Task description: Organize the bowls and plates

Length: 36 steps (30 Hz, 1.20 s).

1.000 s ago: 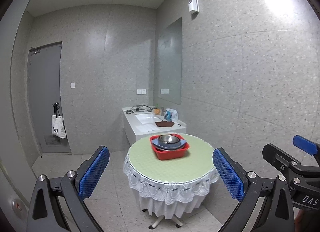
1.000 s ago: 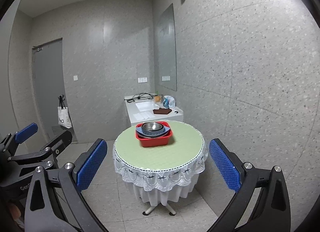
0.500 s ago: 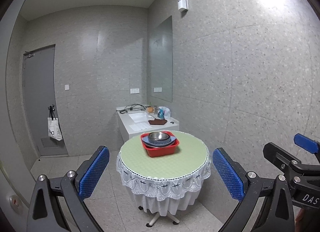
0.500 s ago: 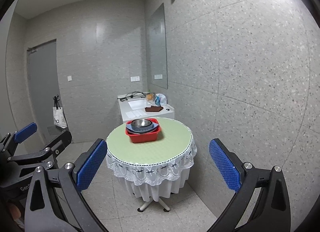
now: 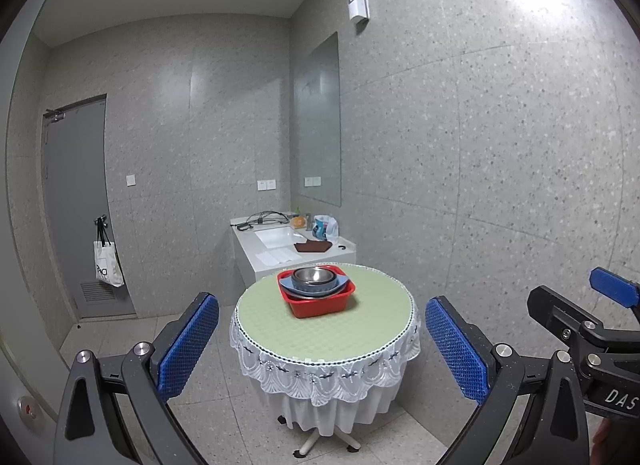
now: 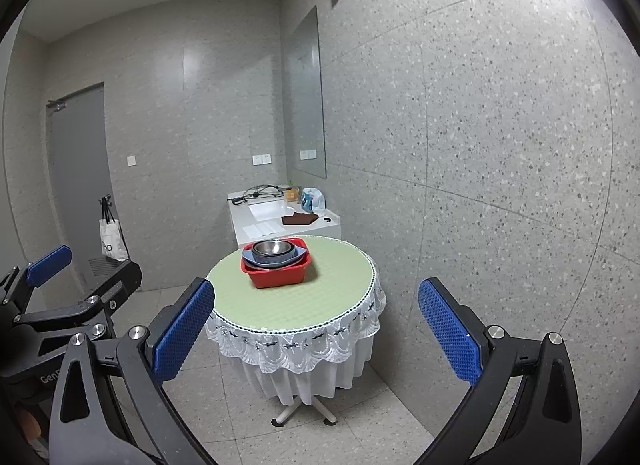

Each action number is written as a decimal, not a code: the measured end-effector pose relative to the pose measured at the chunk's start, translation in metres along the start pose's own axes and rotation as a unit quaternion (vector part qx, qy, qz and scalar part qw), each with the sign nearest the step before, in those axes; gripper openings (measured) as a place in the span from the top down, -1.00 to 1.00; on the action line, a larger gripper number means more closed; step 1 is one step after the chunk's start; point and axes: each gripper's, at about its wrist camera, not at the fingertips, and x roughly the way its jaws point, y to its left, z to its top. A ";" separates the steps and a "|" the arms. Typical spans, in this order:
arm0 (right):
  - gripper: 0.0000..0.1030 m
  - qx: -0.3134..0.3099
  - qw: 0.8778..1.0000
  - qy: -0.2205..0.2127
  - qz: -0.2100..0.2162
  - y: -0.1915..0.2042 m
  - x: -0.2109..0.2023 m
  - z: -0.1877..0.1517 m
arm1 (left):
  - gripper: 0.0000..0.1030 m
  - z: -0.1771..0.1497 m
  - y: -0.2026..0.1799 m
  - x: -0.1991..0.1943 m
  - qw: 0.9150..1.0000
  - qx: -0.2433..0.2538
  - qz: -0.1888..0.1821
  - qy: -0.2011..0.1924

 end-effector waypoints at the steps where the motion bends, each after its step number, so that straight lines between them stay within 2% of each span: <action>1: -1.00 0.000 1.000 0.000 0.000 0.000 0.000 0.000 | -0.98 0.000 -0.001 0.000 1.000 0.000 0.000 0.000; 36: -1.00 -0.002 1.000 0.002 0.005 0.006 0.007 0.003 | -0.98 -0.007 -0.023 0.007 1.000 -0.005 0.015 -0.004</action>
